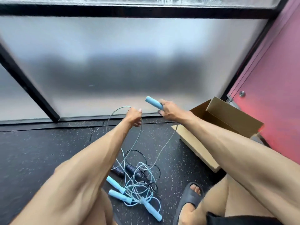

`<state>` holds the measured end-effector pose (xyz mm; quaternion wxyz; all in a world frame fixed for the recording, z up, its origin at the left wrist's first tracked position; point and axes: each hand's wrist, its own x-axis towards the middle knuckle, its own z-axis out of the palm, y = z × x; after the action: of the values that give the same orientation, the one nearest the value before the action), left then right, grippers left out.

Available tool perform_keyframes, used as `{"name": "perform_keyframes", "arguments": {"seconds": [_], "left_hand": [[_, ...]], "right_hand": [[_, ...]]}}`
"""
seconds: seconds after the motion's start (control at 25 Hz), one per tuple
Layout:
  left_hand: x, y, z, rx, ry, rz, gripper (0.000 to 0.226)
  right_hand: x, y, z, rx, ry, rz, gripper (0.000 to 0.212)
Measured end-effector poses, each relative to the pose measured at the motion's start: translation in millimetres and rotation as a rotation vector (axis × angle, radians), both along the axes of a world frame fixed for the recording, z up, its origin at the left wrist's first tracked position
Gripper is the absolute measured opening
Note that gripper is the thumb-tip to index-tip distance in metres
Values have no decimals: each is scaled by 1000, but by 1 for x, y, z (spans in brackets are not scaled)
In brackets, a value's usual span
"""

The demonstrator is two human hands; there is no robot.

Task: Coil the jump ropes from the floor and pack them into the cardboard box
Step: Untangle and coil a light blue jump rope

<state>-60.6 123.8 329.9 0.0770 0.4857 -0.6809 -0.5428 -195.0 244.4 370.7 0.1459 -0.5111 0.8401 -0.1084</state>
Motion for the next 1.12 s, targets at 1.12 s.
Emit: {"name": "perform_keyframes", "arguments": {"seconds": [1.12], "left_hand": [[51, 12, 68, -567, 321, -364, 21]], "right_hand": [[42, -5, 49, -705, -269, 154, 9]]}}
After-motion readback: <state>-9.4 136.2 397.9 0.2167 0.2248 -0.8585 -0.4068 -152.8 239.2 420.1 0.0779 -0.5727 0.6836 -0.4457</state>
